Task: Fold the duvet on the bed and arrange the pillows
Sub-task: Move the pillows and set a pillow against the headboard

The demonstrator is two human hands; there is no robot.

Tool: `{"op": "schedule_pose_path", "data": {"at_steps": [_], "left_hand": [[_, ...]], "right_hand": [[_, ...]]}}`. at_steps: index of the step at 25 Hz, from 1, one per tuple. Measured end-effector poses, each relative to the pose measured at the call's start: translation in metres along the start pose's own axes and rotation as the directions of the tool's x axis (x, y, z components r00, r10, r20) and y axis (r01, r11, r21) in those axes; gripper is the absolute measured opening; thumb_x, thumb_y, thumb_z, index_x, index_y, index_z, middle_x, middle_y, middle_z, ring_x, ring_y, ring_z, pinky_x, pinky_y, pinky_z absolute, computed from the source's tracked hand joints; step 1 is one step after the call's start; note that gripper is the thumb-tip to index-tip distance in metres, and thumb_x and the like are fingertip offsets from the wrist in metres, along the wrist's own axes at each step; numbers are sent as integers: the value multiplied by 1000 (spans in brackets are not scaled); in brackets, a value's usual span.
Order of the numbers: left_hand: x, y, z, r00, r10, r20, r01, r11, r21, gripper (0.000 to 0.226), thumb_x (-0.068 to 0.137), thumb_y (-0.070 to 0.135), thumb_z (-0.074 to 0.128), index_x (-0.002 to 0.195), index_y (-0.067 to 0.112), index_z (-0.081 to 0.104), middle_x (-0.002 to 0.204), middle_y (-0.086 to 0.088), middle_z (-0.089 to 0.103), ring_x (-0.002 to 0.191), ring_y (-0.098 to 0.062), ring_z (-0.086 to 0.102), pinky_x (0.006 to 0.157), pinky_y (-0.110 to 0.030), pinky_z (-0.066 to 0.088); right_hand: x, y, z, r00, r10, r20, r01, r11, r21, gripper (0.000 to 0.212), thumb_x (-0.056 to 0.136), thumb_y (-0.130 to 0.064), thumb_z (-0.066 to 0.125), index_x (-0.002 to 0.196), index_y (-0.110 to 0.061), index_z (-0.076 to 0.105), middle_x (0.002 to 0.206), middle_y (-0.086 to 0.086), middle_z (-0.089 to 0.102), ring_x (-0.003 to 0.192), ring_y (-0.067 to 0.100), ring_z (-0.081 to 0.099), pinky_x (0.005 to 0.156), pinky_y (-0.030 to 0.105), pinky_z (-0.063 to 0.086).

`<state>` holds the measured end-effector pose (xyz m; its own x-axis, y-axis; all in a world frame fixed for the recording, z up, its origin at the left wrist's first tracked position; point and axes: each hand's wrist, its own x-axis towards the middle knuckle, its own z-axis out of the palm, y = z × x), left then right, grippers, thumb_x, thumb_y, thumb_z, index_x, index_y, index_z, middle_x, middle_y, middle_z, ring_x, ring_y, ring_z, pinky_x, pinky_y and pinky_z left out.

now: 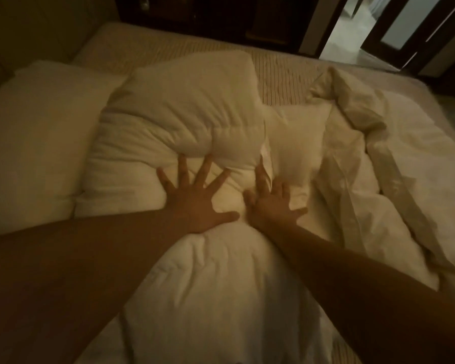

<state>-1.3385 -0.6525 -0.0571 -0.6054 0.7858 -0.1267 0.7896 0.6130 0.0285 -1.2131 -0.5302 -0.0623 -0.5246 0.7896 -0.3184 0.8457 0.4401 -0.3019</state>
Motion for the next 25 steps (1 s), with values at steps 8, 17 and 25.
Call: {"op": "schedule_pose_path", "data": {"at_steps": [8,17,25], "left_hand": [[-51,-14,16,998,-6,-64,7,1000,21,69,89,69,11,152,43,3,163,10,0,149,-26,-10,109,-69,-10],[-162,-122,26,716,-655,243,681,577,-451,83,87,73,35,154,37,1,164,-2,0,148,-38,1,114,-60,3],[-166,-132,12,608,-562,561,481,-300,-823,100,62,73,70,145,27,41,143,2,49,125,-21,51,108,-38,38]], "right_hand": [[-78,-19,32,981,-167,-96,155,981,-117,65,96,-56,18,153,-34,-2,163,2,-13,148,27,-20,107,71,-14],[-123,-37,60,999,-46,14,47,987,-154,58,90,-43,31,148,-38,20,163,2,4,149,31,-8,106,74,-6],[-132,1,8,983,169,-77,-169,986,14,78,79,-59,58,148,-37,28,159,-1,23,147,26,17,116,59,12]]}}
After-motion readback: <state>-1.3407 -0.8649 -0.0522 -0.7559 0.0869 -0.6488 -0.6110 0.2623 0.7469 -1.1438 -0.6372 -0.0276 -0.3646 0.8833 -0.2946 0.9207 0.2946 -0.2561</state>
